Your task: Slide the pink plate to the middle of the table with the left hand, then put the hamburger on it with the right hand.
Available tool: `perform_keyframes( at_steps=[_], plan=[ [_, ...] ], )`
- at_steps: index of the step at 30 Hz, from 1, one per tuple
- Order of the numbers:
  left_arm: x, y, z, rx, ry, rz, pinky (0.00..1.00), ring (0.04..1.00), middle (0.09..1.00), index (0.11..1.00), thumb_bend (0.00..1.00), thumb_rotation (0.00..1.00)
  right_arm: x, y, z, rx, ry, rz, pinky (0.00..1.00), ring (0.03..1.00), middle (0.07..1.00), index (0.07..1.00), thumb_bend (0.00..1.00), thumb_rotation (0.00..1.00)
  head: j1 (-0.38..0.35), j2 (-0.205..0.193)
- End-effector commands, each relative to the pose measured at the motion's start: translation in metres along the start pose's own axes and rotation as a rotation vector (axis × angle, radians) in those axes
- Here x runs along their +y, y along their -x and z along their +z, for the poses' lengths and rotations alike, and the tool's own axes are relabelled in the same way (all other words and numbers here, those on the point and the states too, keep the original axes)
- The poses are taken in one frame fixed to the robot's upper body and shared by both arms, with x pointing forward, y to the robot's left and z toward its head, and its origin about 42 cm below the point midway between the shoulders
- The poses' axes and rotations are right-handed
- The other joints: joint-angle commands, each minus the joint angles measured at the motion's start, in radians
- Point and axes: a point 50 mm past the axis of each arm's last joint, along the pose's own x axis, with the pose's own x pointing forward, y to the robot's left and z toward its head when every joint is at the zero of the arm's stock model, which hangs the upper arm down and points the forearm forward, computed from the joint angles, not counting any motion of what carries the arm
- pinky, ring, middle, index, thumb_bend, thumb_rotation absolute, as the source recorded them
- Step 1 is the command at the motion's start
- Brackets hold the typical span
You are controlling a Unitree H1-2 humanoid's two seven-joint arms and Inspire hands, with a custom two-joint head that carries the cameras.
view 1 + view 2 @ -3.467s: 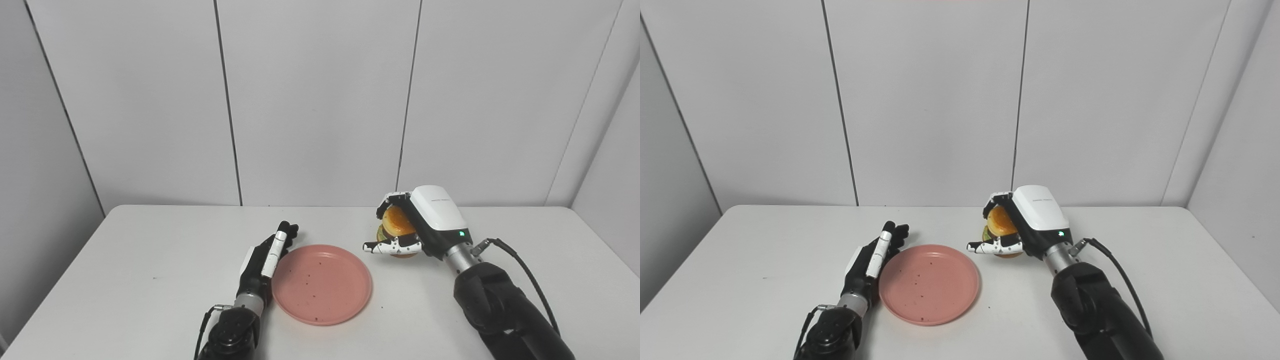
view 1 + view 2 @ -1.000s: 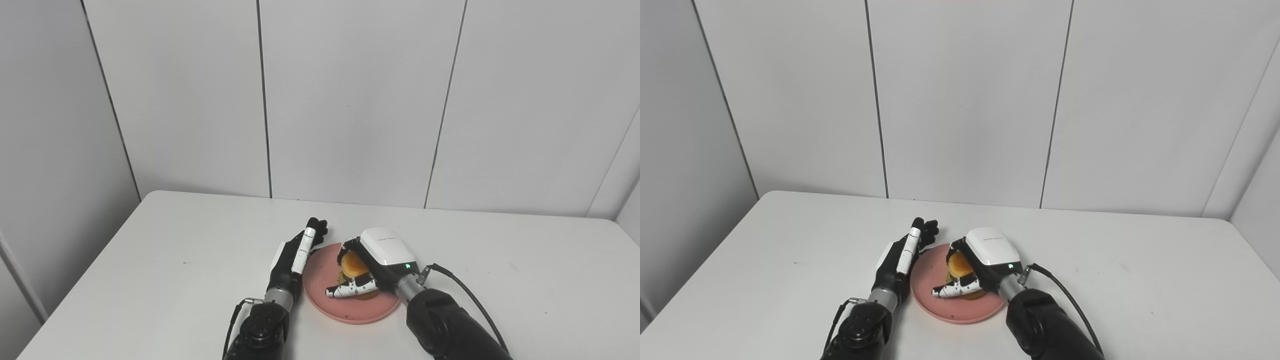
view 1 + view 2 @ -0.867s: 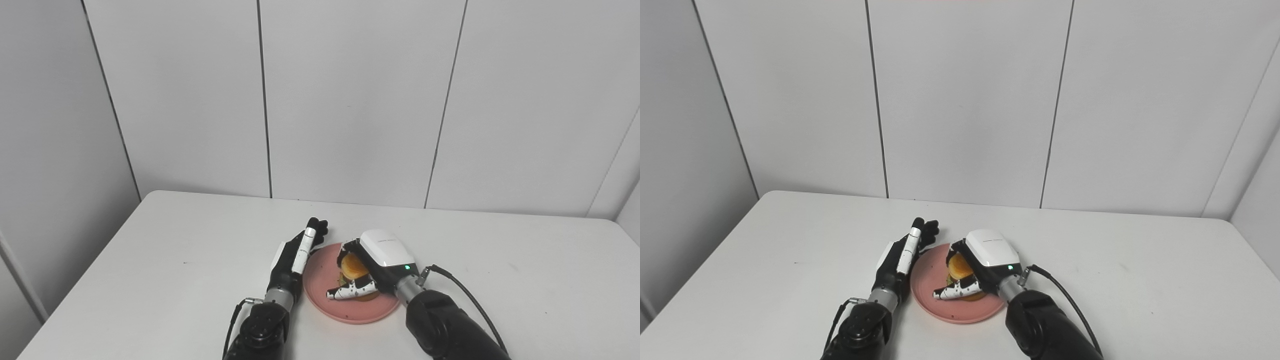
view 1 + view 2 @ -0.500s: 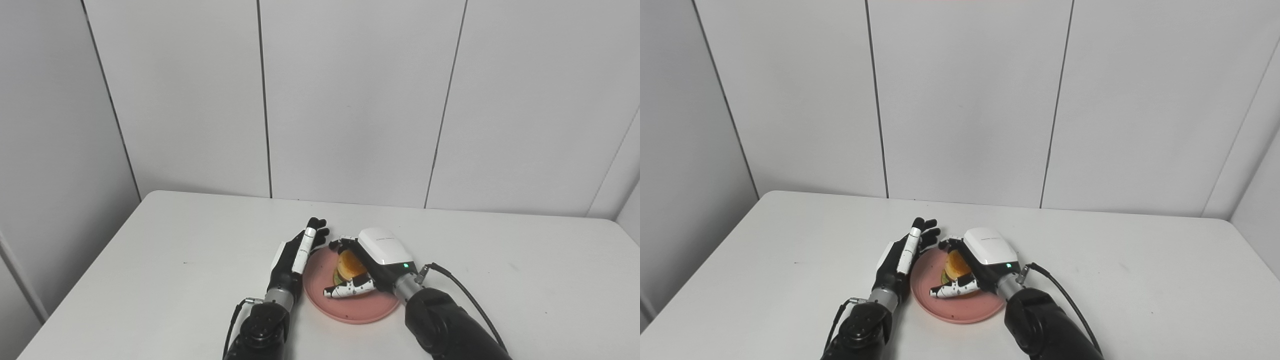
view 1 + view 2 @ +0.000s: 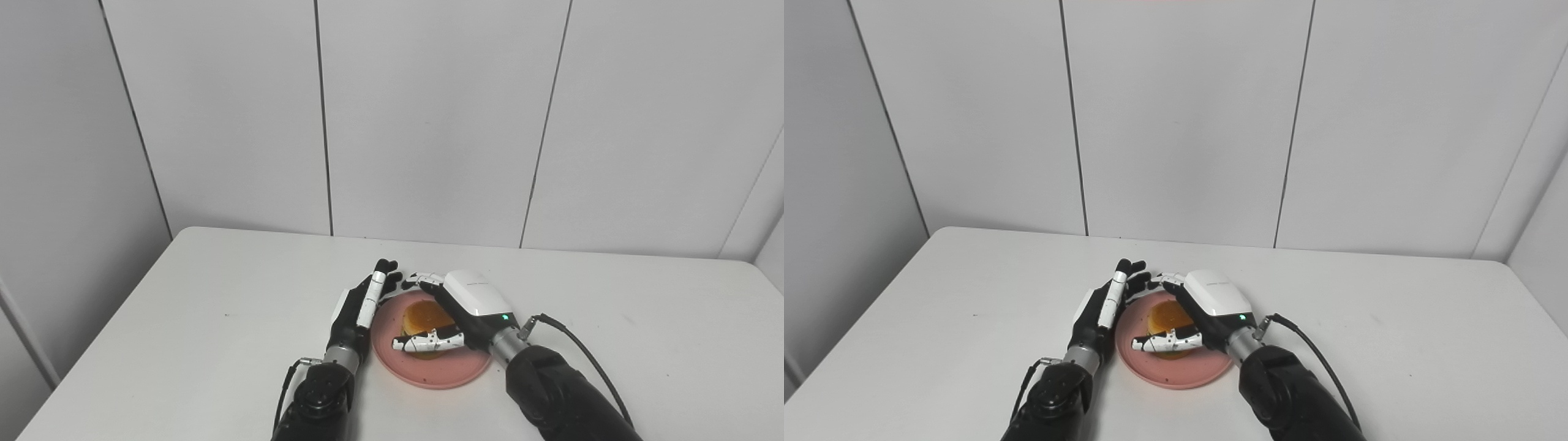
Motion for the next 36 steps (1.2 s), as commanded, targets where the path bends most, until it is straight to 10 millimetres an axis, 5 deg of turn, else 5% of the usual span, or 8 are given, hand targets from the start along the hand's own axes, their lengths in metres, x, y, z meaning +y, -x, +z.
perform_keyframes(
  at_steps=[1,6,15,21,25,27,30,36],
  plan=[
    [-0.007,-0.005,0.010,-0.019,0.011,-0.031,0.83,0.896,0.849,0.815,0.85,1.00,-0.028,-0.008,0.011,-0.059,0.013,-0.070,0.66,0.809,0.863,0.784,0.86,0.82,0.001,0.001],
    [-0.007,-0.005,0.009,-0.019,0.019,-0.030,0.83,0.924,0.911,0.838,0.86,1.00,-0.044,-0.005,0.015,-0.083,-0.004,-0.137,0.67,0.803,0.850,0.780,0.83,0.79,0.000,0.001],
    [-0.004,-0.006,0.012,-0.008,0.033,0.010,0.92,0.890,0.840,0.830,0.88,1.00,-0.061,-0.001,0.005,-0.084,-0.026,-0.303,0.68,0.796,0.845,0.805,0.80,0.91,-0.003,0.000],
    [0.001,-0.007,0.015,-0.013,0.043,0.038,0.95,0.900,0.842,0.825,0.89,1.00,-0.036,0.000,-0.021,0.059,-0.463,-0.442,0.72,0.828,0.867,0.811,0.86,0.96,-0.004,0.002],
    [0.003,-0.007,0.014,-0.006,0.039,0.049,0.95,0.895,0.838,0.815,0.88,1.00,-0.016,0.005,-0.034,0.172,-0.718,-0.530,0.85,0.911,0.913,0.869,0.78,1.00,-0.007,0.003],
    [0.003,-0.007,0.013,-0.004,0.039,0.056,0.96,0.898,0.840,0.813,0.88,1.00,-0.009,0.006,-0.037,0.219,-0.817,-0.576,0.82,0.892,0.896,0.875,0.81,1.00,-0.009,0.003],
    [0.003,-0.006,0.012,-0.005,0.046,0.063,0.97,0.907,0.851,0.819,0.89,1.00,0.000,0.008,-0.039,0.250,-0.947,-0.600,0.93,0.950,0.955,0.938,0.81,1.00,-0.011,0.003],
    [0.003,-0.007,0.012,-0.008,0.047,0.080,0.94,0.909,0.854,0.821,0.89,1.00,0.013,0.009,-0.040,0.313,-1.090,-0.583,0.98,0.961,0.974,0.952,0.83,1.00,-0.015,0.004]
  ],
)
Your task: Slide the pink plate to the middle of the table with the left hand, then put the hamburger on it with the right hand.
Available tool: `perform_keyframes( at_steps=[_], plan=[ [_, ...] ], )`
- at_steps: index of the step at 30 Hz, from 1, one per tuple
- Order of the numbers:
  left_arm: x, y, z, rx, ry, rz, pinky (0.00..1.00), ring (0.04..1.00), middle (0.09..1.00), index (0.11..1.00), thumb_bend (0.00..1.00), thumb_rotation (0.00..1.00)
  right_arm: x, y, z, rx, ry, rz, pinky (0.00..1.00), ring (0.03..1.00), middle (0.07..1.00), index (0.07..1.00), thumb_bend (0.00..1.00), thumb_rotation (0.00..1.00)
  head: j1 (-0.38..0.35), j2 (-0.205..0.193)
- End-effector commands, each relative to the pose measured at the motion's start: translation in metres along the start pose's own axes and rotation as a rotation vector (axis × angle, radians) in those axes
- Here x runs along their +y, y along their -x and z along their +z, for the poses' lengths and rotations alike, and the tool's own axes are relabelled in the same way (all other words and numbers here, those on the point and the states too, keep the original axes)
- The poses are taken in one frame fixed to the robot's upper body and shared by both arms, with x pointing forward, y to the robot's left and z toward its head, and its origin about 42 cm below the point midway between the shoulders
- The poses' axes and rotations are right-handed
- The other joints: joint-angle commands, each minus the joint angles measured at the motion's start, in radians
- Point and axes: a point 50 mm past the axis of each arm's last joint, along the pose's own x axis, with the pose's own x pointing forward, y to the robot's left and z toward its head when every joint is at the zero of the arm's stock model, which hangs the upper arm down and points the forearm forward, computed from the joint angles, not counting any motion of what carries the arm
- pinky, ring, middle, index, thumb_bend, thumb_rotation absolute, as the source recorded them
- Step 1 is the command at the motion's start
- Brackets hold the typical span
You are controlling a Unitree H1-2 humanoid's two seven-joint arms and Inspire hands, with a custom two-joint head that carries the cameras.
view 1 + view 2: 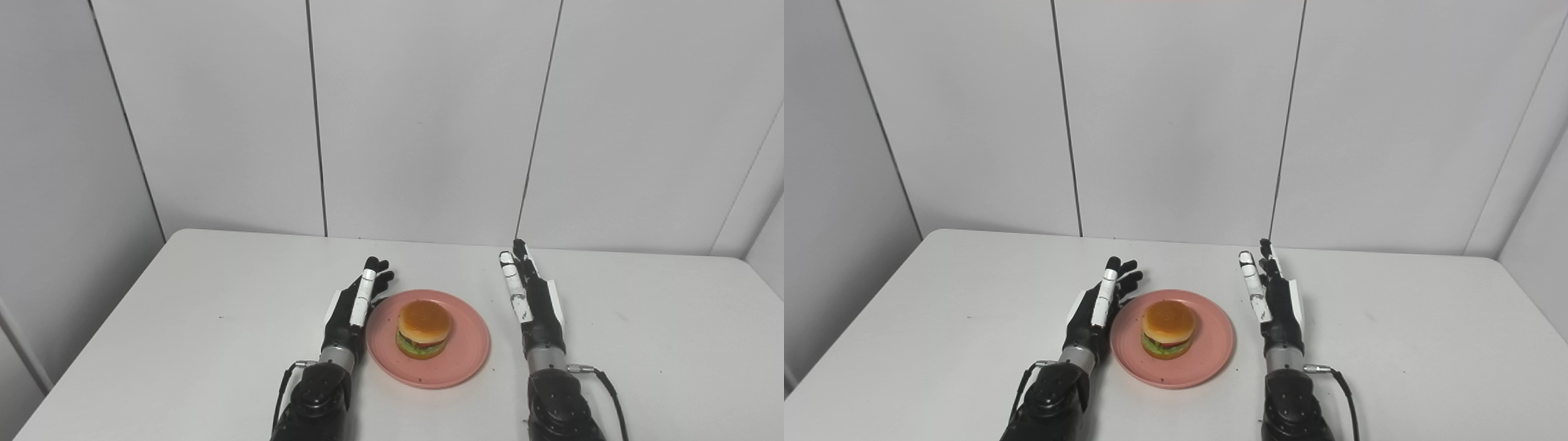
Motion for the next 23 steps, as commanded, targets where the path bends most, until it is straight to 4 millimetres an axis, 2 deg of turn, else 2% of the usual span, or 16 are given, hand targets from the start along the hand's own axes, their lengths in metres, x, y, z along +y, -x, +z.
perform_keyframes(
  at_steps=[1,5,8,11,13,18,23],
  plan=[
    [-0.004,-0.006,0.011,-0.024,-0.007,0.016,0.93,0.907,0.854,0.821,0.89,1.00,0.009,-0.010,0.017,-0.026,-0.057,0.018,0.98,0.962,0.974,0.949,0.84,1.00,0.001,0.001],
    [-0.003,-0.007,0.010,-0.033,-0.015,0.037,0.90,0.911,0.865,0.822,0.89,1.00,0.011,-0.008,0.010,-0.006,-0.059,0.026,0.98,0.963,0.964,0.953,0.78,1.00,-0.001,0.000],
    [-0.004,-0.007,0.010,-0.040,-0.022,0.067,0.88,0.916,0.876,0.823,0.88,1.00,0.011,-0.005,0.003,0.010,-0.032,0.044,0.98,0.963,0.962,0.955,0.78,1.00,-0.001,0.002],
    [-0.005,-0.007,0.009,-0.048,-0.035,0.083,0.88,0.949,0.934,0.840,0.88,1.00,0.011,-0.004,-0.002,0.022,-0.017,0.054,0.98,0.960,0.955,0.946,0.79,1.00,-0.001,0.002],
    [-0.006,-0.007,0.009,-0.053,-0.039,0.089,0.93,0.984,0.971,0.863,0.89,1.00,0.012,-0.003,-0.005,0.032,-0.005,0.059,0.96,0.954,0.950,0.938,0.79,1.00,-0.001,0.002],
    [-0.008,-0.006,0.008,-0.066,-0.055,0.096,0.99,1.000,0.989,0.891,0.89,1.00,0.012,-0.001,-0.010,0.052,0.022,0.070,0.93,0.930,0.936,0.909,0.79,1.00,0.000,0.003],
    [-0.011,-0.005,0.007,-0.073,-0.059,0.096,1.00,1.000,0.996,0.898,0.87,1.00,0.014,0.000,-0.011,0.075,0.020,0.084,0.93,0.916,0.924,0.881,0.77,1.00,-0.001,0.004]
  ],
)
